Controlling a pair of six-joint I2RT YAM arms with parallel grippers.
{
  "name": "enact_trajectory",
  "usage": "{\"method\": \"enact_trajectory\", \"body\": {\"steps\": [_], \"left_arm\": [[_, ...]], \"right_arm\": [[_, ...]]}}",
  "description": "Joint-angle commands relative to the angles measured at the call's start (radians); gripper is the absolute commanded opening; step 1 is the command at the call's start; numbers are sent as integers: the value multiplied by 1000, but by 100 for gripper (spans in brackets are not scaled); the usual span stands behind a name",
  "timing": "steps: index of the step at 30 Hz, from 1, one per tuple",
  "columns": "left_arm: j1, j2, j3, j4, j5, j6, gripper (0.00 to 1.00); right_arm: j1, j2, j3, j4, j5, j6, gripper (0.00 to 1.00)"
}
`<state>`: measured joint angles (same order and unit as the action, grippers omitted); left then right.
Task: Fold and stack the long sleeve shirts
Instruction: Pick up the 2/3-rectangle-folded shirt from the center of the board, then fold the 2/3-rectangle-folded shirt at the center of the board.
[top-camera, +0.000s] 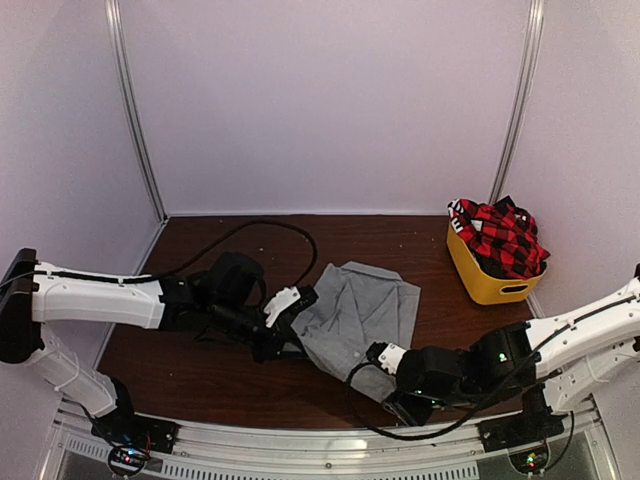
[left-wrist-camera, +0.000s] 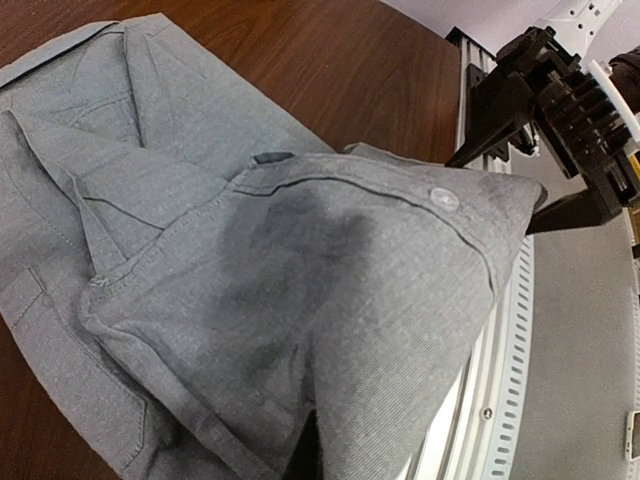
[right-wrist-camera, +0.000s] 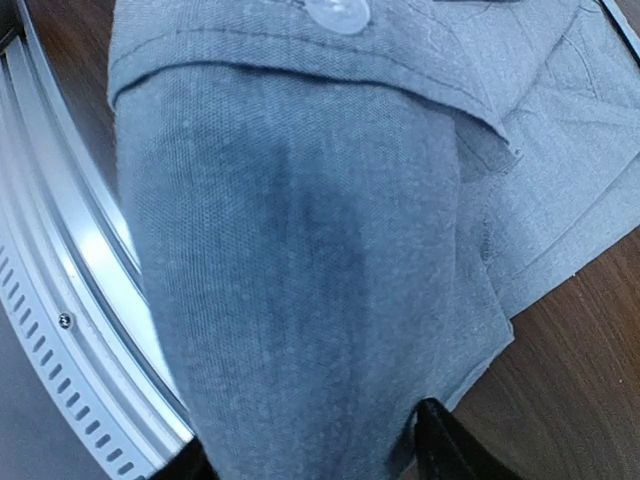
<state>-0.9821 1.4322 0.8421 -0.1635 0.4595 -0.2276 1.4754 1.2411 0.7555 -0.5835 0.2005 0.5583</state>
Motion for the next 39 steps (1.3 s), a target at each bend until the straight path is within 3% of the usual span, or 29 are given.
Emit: {"method": "enact_trajectory", "body": {"steps": [1,5,8,15,20,29,35,39], "left_arm": [[5,-43,14,-6,62,-28,0],[6,-59,4,-78,58,-50,0],[2,-108,-26,-126,53,-92,0],[-36,-246,-105,-212,127,-171,0],[-19,-270,-71,-194,189,-167,0],[184,5,130,-205,354,-44,0],[275,194,294,-206,471,-19,0],[315,293,350,-203,506,-17,0]], "right_arm": [[12,13,48,-18,32,-7,43],[33,1,40,15,-6,0,10],[59,-12,23,62,-54,18,0],[103,-64,-14,213,-217,70,0],[75,-144,-22,231,-222,73,0],[-290,-234,-71,252,-492,4,1],[-512,-161,-62,227,-615,-39,8],[-594,-106,-64,253,-671,-55,6]]}}
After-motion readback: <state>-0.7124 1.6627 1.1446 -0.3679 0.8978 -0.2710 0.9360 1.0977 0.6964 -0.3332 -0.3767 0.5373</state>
